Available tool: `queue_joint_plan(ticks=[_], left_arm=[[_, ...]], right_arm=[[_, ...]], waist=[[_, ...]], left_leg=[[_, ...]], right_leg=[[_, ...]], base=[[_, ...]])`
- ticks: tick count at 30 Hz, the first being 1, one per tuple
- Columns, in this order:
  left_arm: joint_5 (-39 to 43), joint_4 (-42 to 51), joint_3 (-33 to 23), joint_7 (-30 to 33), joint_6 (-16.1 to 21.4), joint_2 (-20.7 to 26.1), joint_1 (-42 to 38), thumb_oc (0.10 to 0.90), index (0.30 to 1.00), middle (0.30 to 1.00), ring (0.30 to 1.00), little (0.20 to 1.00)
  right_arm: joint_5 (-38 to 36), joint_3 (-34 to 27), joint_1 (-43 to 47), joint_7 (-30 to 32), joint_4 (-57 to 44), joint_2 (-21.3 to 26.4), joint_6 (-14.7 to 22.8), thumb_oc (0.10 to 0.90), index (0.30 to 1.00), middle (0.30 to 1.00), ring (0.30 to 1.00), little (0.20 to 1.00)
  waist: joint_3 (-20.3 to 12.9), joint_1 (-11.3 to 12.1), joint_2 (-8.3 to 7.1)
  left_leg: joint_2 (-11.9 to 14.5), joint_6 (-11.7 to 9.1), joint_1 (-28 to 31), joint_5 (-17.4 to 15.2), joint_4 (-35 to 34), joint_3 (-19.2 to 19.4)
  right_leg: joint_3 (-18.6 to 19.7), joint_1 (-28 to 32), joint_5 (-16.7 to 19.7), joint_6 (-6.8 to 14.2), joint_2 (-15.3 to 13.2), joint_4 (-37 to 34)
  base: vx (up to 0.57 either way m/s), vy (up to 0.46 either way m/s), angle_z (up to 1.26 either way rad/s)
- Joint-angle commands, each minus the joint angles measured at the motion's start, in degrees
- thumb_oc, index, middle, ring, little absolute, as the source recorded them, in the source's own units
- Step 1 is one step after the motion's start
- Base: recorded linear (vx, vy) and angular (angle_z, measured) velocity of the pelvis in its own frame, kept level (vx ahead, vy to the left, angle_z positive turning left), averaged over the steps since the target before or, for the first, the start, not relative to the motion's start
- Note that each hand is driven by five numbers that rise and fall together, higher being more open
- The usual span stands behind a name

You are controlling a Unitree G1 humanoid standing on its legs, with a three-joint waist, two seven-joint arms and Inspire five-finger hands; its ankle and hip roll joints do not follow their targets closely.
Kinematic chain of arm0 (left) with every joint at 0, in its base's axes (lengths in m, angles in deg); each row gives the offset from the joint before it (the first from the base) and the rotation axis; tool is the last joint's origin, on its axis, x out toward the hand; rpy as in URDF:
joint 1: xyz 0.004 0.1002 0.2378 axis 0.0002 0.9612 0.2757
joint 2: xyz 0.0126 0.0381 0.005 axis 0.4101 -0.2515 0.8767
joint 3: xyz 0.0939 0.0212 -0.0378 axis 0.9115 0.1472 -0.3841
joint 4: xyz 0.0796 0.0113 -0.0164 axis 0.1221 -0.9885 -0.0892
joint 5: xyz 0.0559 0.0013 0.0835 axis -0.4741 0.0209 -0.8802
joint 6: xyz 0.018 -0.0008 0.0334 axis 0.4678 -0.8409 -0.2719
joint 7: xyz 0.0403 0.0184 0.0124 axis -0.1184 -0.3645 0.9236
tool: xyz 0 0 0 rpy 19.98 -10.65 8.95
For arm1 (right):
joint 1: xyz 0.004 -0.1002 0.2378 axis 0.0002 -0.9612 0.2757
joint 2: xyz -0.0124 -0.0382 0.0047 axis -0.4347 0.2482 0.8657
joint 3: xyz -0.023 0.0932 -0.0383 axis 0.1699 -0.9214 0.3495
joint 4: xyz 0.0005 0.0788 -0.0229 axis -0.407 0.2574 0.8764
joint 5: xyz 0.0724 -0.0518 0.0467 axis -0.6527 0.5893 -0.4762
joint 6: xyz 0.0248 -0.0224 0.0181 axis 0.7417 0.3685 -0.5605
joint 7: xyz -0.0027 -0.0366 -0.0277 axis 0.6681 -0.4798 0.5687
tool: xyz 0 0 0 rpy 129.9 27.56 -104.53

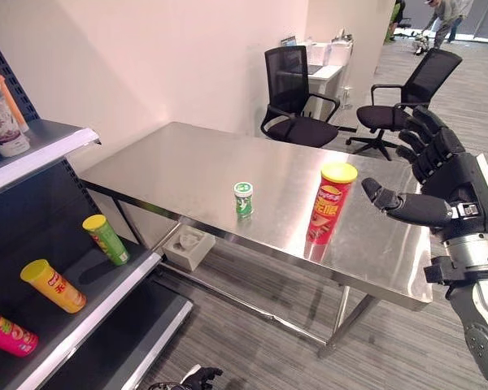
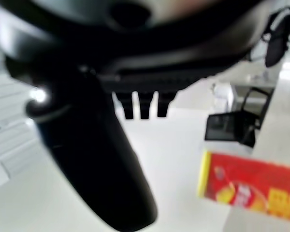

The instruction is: Put the goods on the table back onto the shelves and tidy them up.

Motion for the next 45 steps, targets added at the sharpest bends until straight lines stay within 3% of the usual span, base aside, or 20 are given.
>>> queue_joint_plan(ticks=[1, 45], left_arm=[[0.55, -1.22, 2.05, -0.46, 0.87, 2.1, -1.26, 0.8, 0.9, 0.9, 0.9, 0.9], [2.36, 0.96, 2.38, 0.72, 0.56, 4.21, 0.3, 0.8, 0.9, 0.9, 0.9, 0.9]], right_arm=[[-2.81, -3.69, 9.61, -1.15, 0.52, -1.33, 3.59, 0.8, 0.9, 0.9, 0.9, 0.9], [3.63, 2.58, 18.15, 4.16, 15.99, -6.9, 0.62, 0.8, 0.9, 0.9, 0.9, 0.9]], waist=[[0.72, 3.1, -4.08], [1.19, 6.8, -4.36]], left_leg=[[0.26, -1.48, 6.09, -7.62, 0.54, 3.32], [1.32, -1.98, 4.72, -6.26, 0.65, 0.14]], right_leg=[[0.08, -0.33, -4.92, 3.33, -1.35, 3.19], [-3.03, 0.35, -5.42, 2.64, -1.54, 3.23]], base=[[0.0, -0.017, 0.04], [0.0, -0.007, 0.04]])
